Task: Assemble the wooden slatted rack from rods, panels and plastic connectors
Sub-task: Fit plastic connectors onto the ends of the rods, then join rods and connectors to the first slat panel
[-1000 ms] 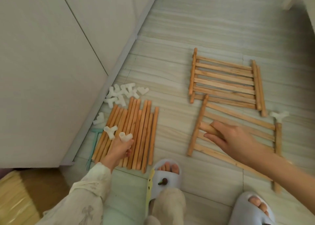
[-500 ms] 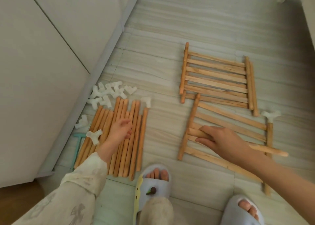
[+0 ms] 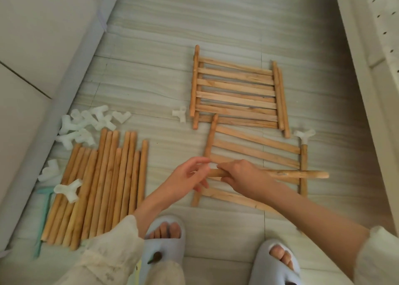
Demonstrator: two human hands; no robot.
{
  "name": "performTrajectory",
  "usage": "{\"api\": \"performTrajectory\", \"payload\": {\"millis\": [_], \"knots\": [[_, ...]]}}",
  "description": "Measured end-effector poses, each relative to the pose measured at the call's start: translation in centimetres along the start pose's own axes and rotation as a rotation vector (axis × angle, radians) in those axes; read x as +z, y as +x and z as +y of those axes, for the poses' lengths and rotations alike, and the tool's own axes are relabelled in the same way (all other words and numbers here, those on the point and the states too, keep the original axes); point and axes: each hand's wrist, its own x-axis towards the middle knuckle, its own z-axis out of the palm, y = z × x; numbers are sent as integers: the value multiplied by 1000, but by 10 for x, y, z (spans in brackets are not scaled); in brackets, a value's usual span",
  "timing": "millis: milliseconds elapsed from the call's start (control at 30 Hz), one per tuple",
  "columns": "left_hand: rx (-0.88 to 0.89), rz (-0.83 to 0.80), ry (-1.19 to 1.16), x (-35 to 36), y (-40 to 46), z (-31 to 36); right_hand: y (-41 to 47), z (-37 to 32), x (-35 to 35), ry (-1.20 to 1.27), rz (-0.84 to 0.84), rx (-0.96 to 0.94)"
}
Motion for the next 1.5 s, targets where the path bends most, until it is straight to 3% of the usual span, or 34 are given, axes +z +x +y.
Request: {"api": "performTrajectory", "payload": {"millis": [233, 400, 500, 633, 733, 900, 1000, 1067, 1167, 1233, 1367, 1500], "knots": [[96, 37, 368, 5, 21, -22, 2, 18, 6, -10, -53, 13], [-20, 141, 258, 4, 32, -38, 3, 41, 20, 1, -52, 76], [-87, 223, 413, 3, 51, -57, -1, 54, 28, 77, -57, 185], [-119, 90, 737, 11, 70, -82, -6, 67, 40, 178, -28, 374], [-116, 64, 768, 23, 62, -93, -8, 69, 50, 237, 0, 468], [-334, -66, 779, 29, 28, -113, 0, 61, 67, 250, -29, 405], [-319, -114, 855, 18, 8, -111, 10, 52, 73, 205, -78, 322], [-214, -1, 788, 3, 3, -102, 17, 42, 79, 125, -125, 274], [-46, 326, 732, -37, 4, -89, 29, 25, 92, 68, -160, 271], [-2, 557, 836, -72, 1, -85, 33, 15, 103, 142, -136, 322], [-148, 906, 1146, -131, -20, -80, 34, 8, 111, 202, -77, 349], [-371, 1095, 1101, -169, -43, -88, 32, 6, 106, 116, -142, 355]]}}
